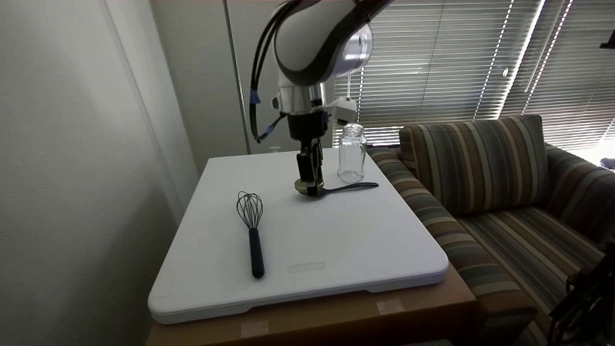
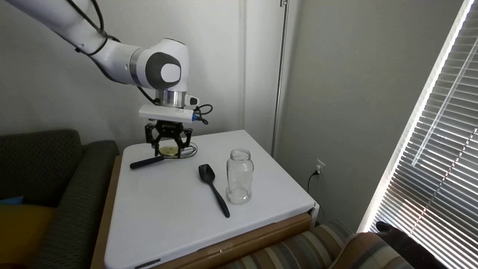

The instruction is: Put the lid to the jar on the table

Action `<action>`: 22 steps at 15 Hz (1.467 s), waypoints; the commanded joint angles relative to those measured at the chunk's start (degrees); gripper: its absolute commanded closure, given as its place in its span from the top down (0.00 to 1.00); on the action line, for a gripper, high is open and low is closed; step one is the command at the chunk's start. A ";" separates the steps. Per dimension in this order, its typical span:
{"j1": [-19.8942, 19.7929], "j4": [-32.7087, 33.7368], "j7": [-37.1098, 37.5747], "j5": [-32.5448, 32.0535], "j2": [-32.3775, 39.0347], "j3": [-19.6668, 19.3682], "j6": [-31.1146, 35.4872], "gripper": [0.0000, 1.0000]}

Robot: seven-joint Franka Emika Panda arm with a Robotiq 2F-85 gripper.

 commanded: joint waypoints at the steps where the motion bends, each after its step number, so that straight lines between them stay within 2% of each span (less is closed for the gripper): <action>1: 2.54 -2.00 4.12 -2.00 1.54 -1.24 2.28 0.46; 11: 7.43 1.05 23.31 -2.19 10.29 -6.01 14.36 0.46; 17: 8.76 0.48 28.33 -1.90 11.03 -7.20 14.92 0.46; 19: 8.34 0.47 28.32 -1.49 10.86 -6.80 14.52 0.93; 22: 7.48 0.27 27.61 -0.77 10.63 -6.07 13.63 1.00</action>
